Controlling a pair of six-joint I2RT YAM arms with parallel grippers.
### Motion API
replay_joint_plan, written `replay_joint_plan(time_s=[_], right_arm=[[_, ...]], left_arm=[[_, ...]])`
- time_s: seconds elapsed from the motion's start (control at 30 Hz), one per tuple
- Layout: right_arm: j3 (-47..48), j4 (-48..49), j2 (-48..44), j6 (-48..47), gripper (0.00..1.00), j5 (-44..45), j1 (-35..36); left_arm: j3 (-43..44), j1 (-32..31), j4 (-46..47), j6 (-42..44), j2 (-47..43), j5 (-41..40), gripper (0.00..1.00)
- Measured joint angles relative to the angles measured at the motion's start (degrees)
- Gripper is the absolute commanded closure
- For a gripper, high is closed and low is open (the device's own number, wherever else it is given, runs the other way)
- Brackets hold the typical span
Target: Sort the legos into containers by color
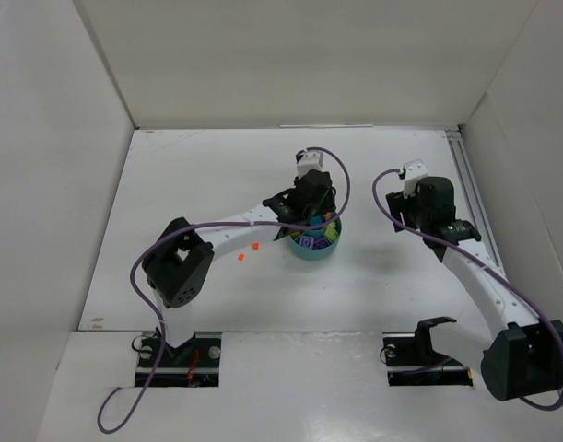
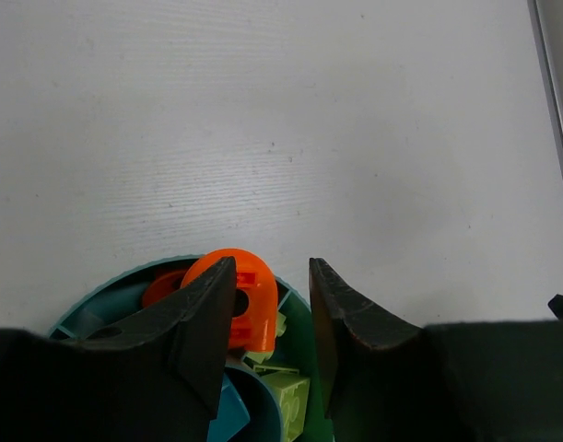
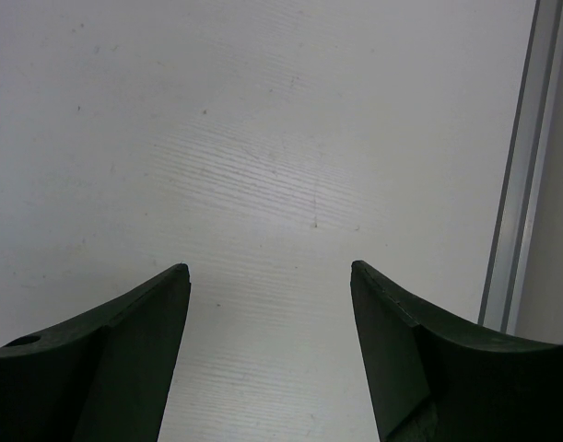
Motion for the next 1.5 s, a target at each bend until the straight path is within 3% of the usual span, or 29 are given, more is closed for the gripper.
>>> replay_joint_plan(time_s=[0.87,1.37,1.43,1.5], right_arm=[[0.0,0.09,0.96,0.0,0.25,0.48,0.0],[0.0,0.63,0.94,-0.17,0.25,0.39,0.0],[-0.02,1.03,0.81,-0.94,0.25,-0.44,0.0],[-0.13,1.62,0.33,-2.38,0.25,-2.67,0.04]], left_arm=[[2.12,1.01,-7.19,-1.11,0.0,-4.07,0.75],[1.84,1.33,-7.91,1.68,-7.41,-0.59,0.68],[1.42,1.33,-7.54,1.95,-9.16,-0.37,0.64],[0.02,1.57,-7.41,2.21,-11.45,-0.35,0.48]])
